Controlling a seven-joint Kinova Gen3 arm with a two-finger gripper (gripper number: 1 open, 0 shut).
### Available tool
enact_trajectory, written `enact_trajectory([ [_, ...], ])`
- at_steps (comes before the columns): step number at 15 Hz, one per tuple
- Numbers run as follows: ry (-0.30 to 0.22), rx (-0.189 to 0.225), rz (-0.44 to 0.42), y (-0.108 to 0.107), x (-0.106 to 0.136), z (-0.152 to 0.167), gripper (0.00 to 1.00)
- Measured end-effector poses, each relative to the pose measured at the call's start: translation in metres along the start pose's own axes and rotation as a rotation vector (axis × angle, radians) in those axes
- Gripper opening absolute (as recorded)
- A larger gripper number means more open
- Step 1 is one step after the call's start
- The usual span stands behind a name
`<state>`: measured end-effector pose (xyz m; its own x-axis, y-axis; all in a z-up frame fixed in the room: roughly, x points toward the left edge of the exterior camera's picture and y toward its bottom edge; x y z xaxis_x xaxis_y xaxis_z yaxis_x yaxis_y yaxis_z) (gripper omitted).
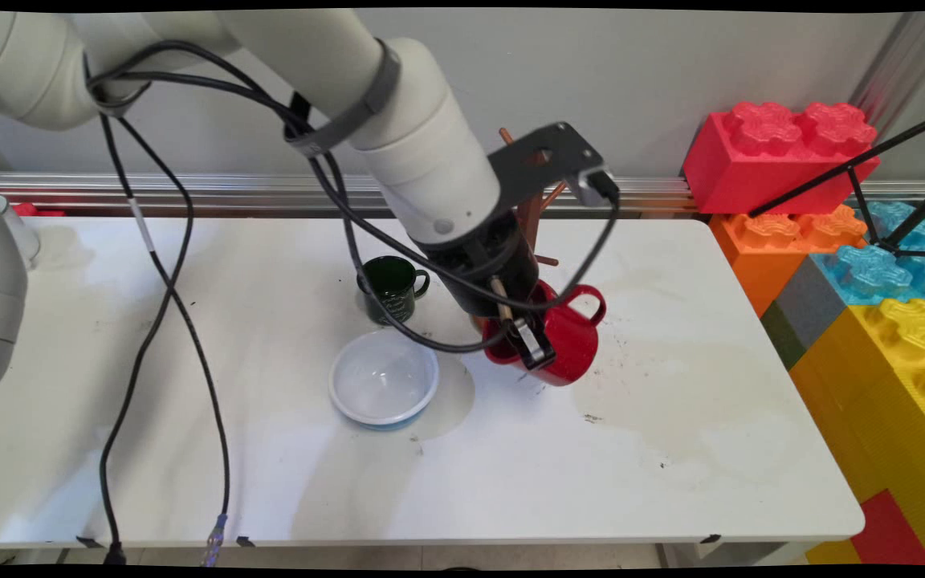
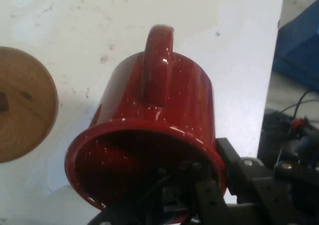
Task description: Place the picked object on the table
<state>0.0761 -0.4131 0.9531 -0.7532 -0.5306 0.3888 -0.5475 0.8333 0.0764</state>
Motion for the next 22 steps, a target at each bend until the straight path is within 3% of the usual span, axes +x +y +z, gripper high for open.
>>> enact_trajectory([
  [5,-0.098,0.034,0.032,0.014,0.013,0.019,0.0],
  [11,-0.199,0.075,0.012,0.025,0.023,0.041,0.0],
  [22,-0.333,0.138,-0.058,0.035,0.045,0.076,0.0],
])
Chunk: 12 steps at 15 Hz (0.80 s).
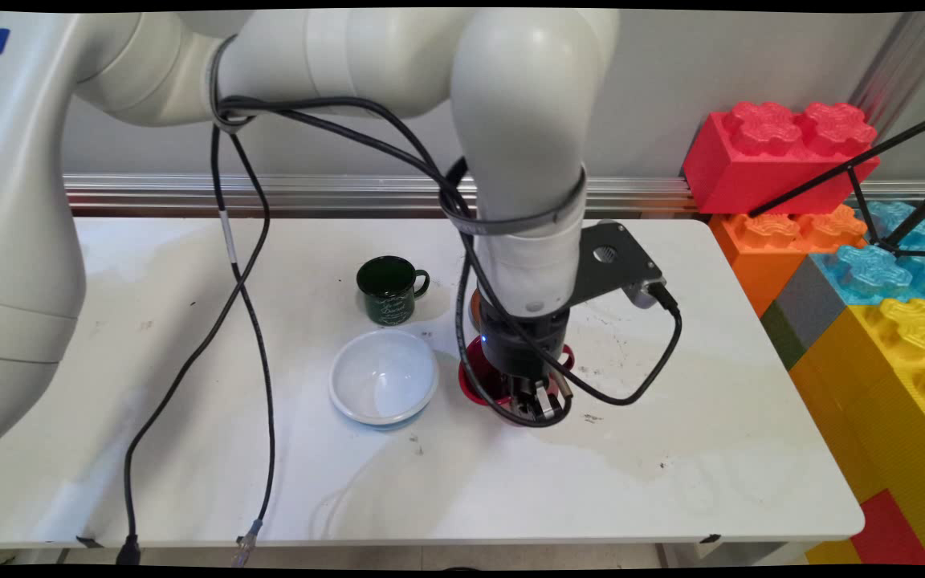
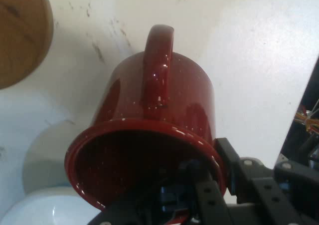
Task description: Place the picked object on the table
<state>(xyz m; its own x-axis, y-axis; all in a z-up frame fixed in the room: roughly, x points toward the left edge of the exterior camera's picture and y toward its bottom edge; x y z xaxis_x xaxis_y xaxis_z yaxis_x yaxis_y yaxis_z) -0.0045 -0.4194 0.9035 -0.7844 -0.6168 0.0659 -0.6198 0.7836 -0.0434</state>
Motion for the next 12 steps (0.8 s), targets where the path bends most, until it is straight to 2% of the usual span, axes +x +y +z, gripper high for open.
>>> enact_trajectory([
  [12,-0.105,0.012,-0.094,0.006,0.018,0.038,0.0],
])
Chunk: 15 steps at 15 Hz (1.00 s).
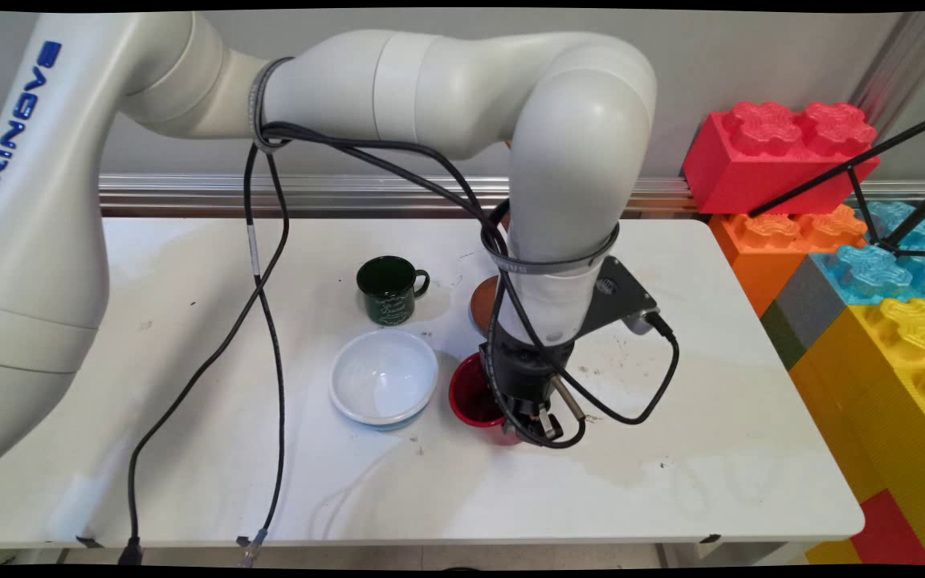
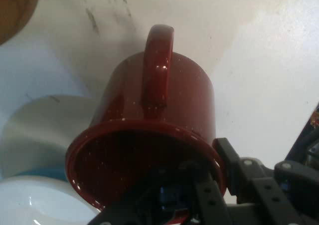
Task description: Place the picked object on the table
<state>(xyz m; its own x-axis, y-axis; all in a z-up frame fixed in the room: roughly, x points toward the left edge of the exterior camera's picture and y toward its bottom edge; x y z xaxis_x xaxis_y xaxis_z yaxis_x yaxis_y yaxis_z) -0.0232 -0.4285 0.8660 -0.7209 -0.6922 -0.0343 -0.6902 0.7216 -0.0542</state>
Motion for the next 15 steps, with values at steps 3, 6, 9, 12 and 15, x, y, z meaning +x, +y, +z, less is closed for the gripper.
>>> enact_trajectory([
  [3,-0.018,-0.002,-0.015,0.001,0.002,0.008,0.0],
  [6,-0.032,-0.003,-0.027,0.002,0.003,0.014,0.0],
  [9,-0.04,-0.005,-0.033,0.003,0.004,0.019,0.0],
  [12,-0.043,-0.007,-0.037,0.004,0.005,0.022,0.0],
  [15,-0.042,-0.011,-0.043,0.005,0.007,0.025,1.0],
])
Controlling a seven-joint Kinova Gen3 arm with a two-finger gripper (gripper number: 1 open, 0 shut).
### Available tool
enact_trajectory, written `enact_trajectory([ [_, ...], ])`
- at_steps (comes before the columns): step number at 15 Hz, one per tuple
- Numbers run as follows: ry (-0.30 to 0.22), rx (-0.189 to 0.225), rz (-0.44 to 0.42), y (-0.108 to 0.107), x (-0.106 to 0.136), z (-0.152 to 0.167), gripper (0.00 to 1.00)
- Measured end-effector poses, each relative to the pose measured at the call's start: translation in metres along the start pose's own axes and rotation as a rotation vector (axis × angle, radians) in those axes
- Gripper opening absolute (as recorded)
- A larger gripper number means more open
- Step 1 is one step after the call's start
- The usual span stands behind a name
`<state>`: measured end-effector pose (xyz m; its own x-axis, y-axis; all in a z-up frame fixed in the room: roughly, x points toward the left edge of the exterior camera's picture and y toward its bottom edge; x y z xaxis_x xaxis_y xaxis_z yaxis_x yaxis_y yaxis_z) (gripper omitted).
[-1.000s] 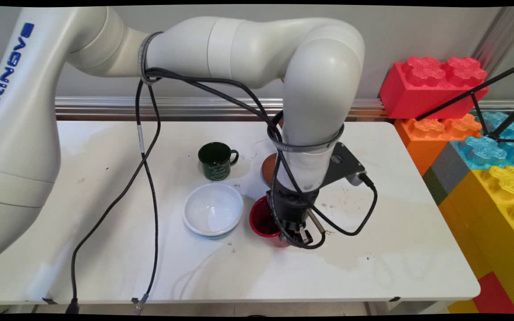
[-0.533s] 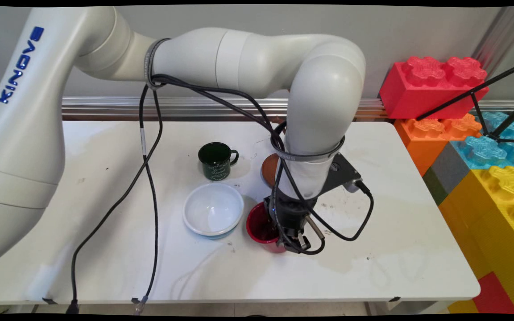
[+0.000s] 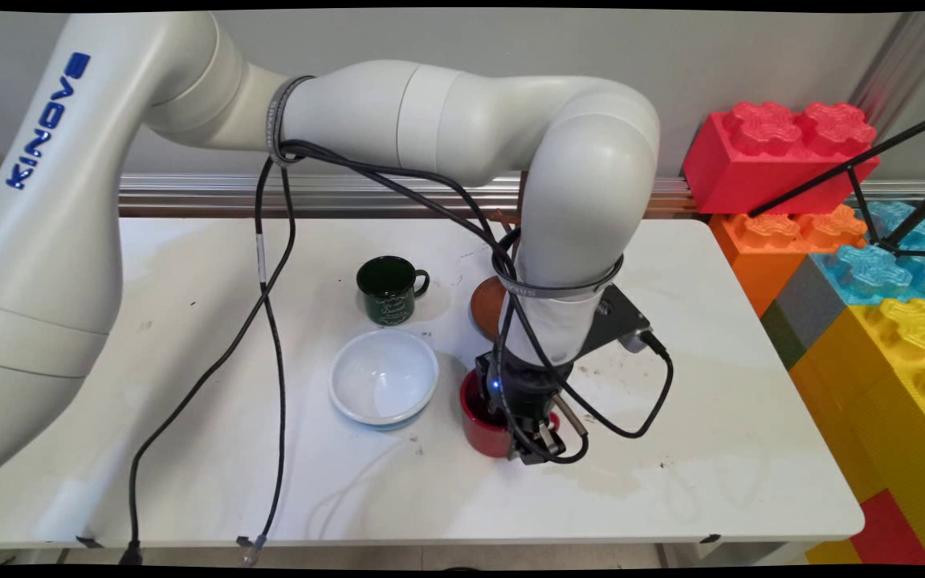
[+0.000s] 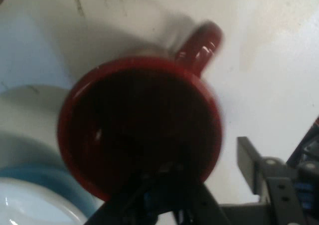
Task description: Place the picked object on the table
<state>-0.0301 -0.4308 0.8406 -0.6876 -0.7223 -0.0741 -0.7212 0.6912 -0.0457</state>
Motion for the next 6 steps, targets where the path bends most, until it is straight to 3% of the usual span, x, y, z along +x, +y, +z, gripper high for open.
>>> enact_trajectory([
  [6,0.022,-0.009,-0.018,0.0013,0.0016,0.0032,1.0],
])
